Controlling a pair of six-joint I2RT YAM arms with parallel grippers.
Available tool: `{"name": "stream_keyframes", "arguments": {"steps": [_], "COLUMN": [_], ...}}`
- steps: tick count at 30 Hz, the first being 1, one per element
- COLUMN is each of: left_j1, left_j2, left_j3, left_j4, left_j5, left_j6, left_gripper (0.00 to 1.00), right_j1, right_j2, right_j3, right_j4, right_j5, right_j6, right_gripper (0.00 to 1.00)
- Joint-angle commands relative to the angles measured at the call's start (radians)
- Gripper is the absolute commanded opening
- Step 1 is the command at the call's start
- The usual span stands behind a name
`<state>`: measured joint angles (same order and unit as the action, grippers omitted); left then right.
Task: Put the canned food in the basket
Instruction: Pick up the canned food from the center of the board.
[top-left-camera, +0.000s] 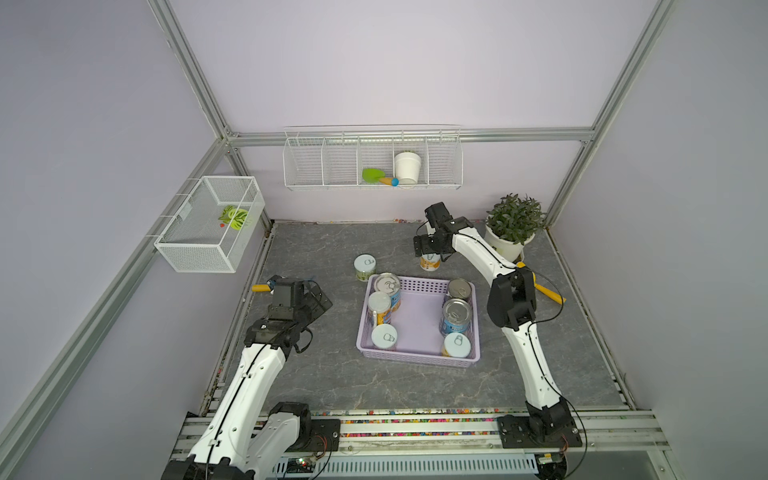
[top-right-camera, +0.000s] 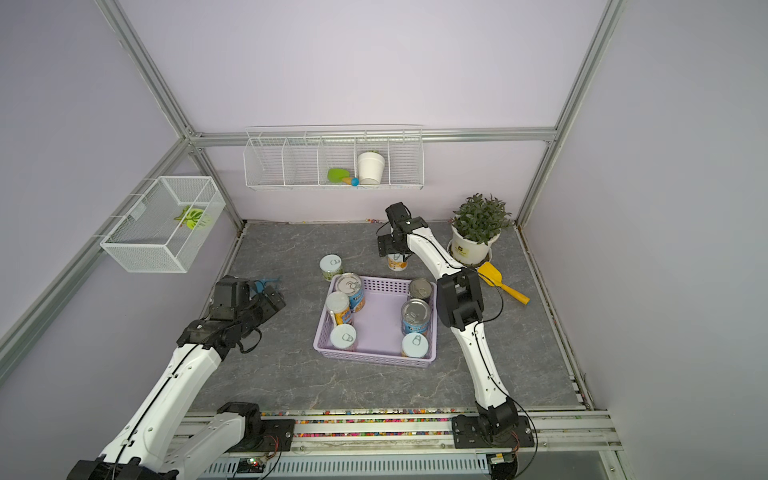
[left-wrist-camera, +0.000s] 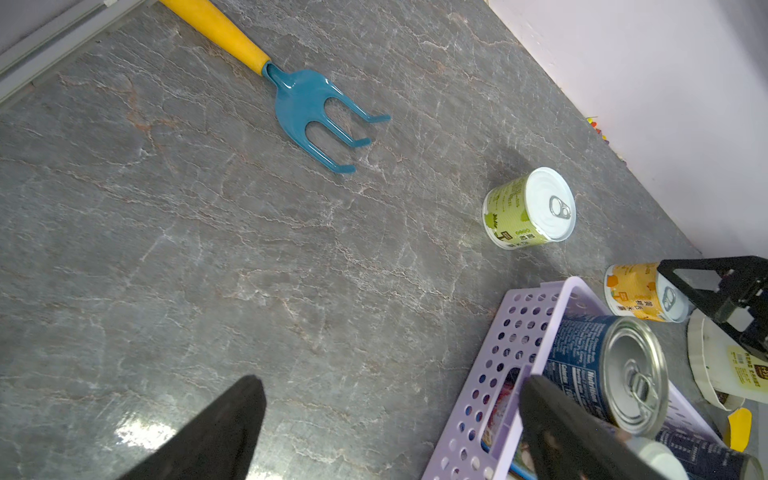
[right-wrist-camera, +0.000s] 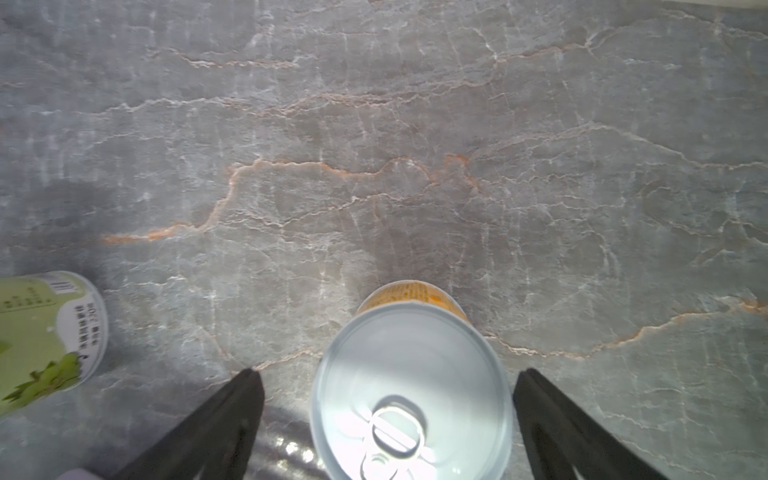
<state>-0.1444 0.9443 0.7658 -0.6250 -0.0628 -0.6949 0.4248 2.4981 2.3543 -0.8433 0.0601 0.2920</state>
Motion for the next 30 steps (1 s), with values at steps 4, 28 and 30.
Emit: {"name": "stream_keyframes", "arguments": {"steps": [4,28,30], "left_j1": [0.006,0.007,0.008], "left_j2": [-0.004,-0.004,-0.004], "left_j3": [-0.012,-0.017,-0.017], "left_j4": [0.019,0.025,0.025], "left_j5": [0.011,0.015,0.017], "left_j6": [0.018,0.018,0.020], "left_gripper": [1.00,1.00,1.00], "right_j1": [-0.001,0.012,0.015], "right_j2": [0.040,0.015,0.001], "right_j3": [-0.009,-0.012,-0.013], "right_j4": [-0.055,0.018,0.015], "right_j5": [0.033,0.003,0.010], "right_j6": [0.007,-0.027,-0.024], "right_gripper": [0.99,0.63,0.60]}}
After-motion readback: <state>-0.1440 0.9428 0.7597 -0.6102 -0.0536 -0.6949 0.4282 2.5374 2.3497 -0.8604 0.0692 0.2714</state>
